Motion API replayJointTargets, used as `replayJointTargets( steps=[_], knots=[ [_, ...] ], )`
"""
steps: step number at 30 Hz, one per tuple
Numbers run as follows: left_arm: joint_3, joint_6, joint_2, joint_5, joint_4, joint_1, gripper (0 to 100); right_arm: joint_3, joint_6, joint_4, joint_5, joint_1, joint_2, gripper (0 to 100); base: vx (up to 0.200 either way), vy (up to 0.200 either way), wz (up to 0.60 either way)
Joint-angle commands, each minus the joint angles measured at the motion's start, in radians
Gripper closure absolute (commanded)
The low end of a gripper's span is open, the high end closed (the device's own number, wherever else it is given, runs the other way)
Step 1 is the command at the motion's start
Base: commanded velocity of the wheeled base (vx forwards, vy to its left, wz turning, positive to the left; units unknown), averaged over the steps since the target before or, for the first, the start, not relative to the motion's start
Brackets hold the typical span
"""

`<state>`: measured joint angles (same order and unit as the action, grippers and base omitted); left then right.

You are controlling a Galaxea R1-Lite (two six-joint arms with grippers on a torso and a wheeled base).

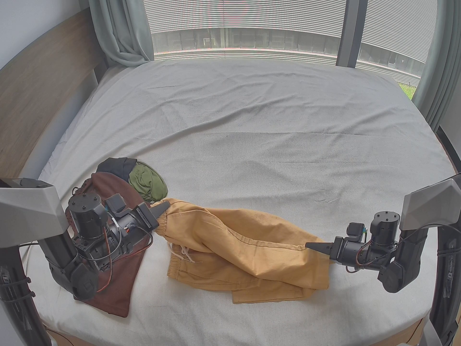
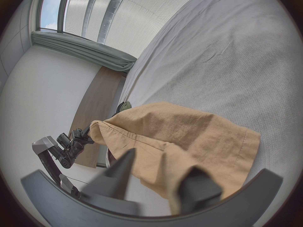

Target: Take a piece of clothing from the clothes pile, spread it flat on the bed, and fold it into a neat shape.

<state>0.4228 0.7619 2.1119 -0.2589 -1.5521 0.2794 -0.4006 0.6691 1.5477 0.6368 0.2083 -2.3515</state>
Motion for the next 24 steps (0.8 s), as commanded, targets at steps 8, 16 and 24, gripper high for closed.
replayJointTargets(
  steps=[8, 16, 24],
  knots=[
    [0.011, -0.012, -0.016, 0.003, -0.002, -0.002, 100, 0.034, 0.003, -0.001, 0.0, 0.006, 0.121, 100, 0.0, 0.0, 0.0],
    [0.022, -0.006, -0.135, -0.006, 0.0, -0.003, 100, 0.1, 0.033, -0.006, 0.0, 0.045, 0.302, 100, 0.0, 0.0, 0.0],
    [-0.006, -0.01, -0.313, -0.06, 0.001, 0.0, 100, 0.14, 0.047, -0.008, -0.005, 0.118, 0.495, 100, 0.0, 0.0, 0.0]
  ],
)
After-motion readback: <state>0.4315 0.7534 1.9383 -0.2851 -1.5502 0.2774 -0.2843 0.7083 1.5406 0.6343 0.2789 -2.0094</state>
